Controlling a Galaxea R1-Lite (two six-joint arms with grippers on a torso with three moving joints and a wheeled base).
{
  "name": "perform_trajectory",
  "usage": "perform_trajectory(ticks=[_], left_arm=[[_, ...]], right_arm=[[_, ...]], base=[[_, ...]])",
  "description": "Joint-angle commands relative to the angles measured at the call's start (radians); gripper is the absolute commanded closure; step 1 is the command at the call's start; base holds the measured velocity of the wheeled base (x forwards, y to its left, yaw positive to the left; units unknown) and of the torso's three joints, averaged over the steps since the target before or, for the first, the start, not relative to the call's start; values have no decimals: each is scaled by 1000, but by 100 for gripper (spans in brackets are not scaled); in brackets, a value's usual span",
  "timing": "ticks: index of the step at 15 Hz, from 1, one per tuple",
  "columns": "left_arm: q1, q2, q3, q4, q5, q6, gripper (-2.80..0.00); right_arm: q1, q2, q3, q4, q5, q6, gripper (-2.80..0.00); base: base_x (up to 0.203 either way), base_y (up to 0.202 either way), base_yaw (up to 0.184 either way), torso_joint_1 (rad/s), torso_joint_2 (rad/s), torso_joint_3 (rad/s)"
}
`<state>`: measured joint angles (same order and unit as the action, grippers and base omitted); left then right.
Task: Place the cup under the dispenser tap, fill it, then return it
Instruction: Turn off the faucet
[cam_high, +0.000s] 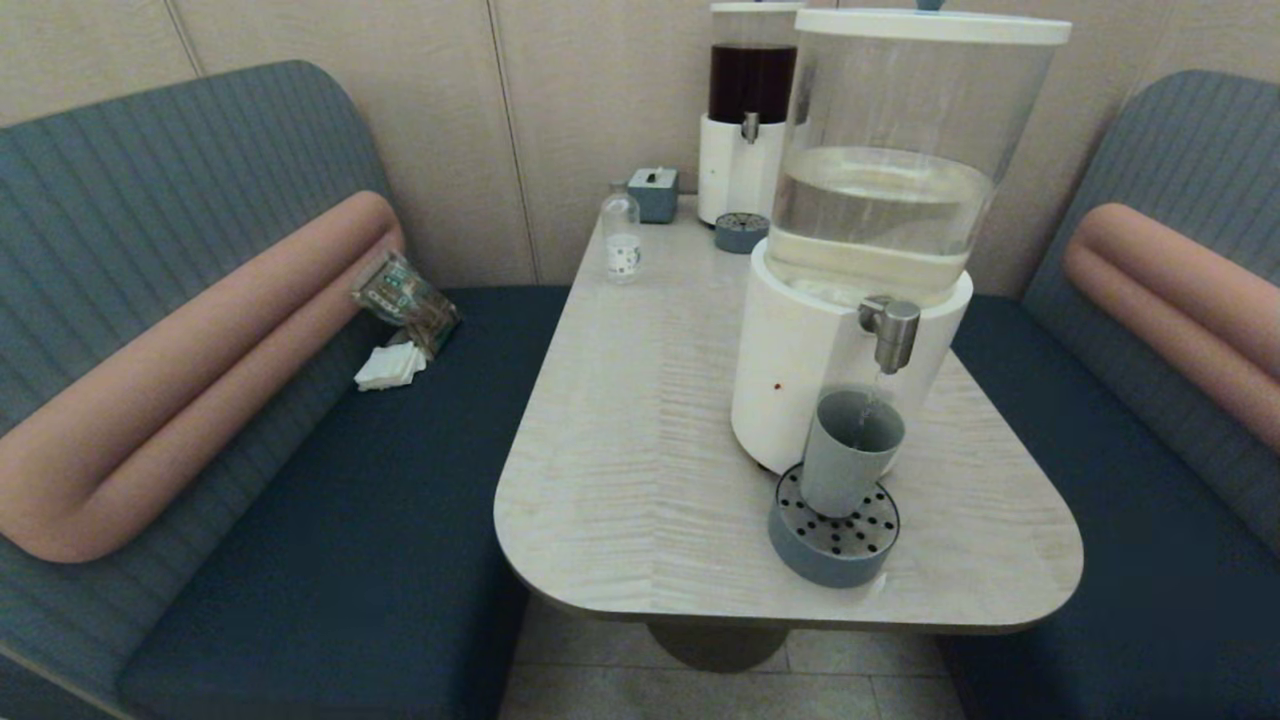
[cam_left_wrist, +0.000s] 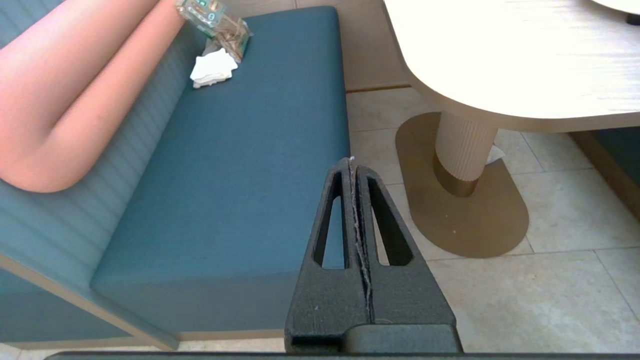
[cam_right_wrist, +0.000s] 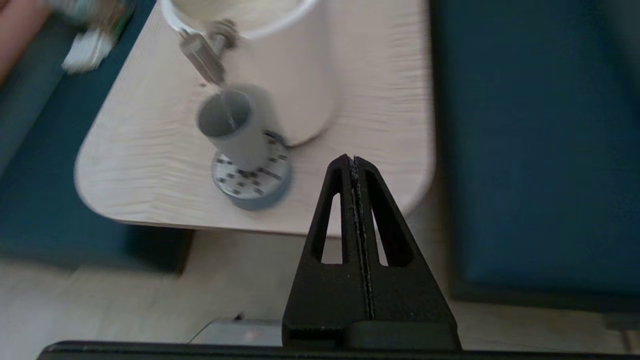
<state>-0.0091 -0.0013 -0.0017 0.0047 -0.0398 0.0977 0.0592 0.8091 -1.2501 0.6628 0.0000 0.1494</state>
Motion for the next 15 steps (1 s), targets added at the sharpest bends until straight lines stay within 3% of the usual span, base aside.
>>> perform_trajectory(ticks=[1,5,8,11,15], left_arm=[[0,0,0,0,0,1,0],[0,0,0,0,0,1,0],[0,0,0,0,0,1,0],[0,0,0,0,0,1,0],[0,0,0,0,0,1,0]], right_arm=[[-42,-316,129,15,-9,-5,0],[-98,-557,354,49,-40,-14,0],[-72,-712,464,8,-53,-61,0],[-63,-808,616,-113,-62,-165,0],[-62,-808,937,-368,-73,-192,0]], base=[[0,0,0,0,0,0],[0,0,0,0,0,0],[0,0,0,0,0,0],[0,0,0,0,0,0],[0,0,0,0,0,0]])
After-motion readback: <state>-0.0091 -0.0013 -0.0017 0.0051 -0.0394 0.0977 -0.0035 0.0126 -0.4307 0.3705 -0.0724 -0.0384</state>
